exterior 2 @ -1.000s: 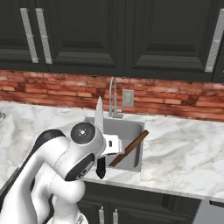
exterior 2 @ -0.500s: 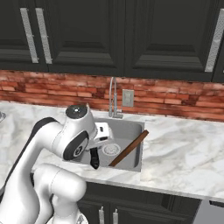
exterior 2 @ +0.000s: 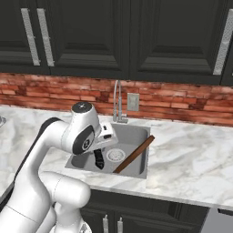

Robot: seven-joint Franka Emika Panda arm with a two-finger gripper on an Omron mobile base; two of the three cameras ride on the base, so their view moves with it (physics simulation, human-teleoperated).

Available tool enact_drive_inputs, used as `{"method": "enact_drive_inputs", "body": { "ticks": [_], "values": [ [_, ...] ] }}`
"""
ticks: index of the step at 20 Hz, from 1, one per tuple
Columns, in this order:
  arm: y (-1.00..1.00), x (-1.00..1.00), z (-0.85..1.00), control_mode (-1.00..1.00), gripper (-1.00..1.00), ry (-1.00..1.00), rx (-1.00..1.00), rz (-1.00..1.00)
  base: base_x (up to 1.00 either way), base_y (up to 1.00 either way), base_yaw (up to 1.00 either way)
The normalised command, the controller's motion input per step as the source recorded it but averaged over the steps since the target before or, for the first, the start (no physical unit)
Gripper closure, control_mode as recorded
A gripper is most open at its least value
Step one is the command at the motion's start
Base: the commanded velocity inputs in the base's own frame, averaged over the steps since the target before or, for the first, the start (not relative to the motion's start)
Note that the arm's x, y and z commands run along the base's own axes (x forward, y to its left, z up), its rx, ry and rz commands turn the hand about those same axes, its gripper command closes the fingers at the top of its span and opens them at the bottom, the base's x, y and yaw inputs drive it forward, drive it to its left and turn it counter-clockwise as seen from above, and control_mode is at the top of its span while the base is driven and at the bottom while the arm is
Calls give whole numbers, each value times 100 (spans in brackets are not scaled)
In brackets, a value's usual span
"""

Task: Move the cutting board and knife to the sink. Then move spray from the cabinet to the counter.

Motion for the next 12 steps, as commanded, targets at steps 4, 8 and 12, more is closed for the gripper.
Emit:
{"method": "enact_drive_inputs", "body": {
  "ticks": [4,8,12],
  "values": [
    [1,29,-26,-100,100,0,-4,0,0,0,0],
    [0,25,-24,-100,100,0,-4,0,0,0,0],
    [0,17,-18,-100,100,0,-4,0,0,0,0]
  ]
}}
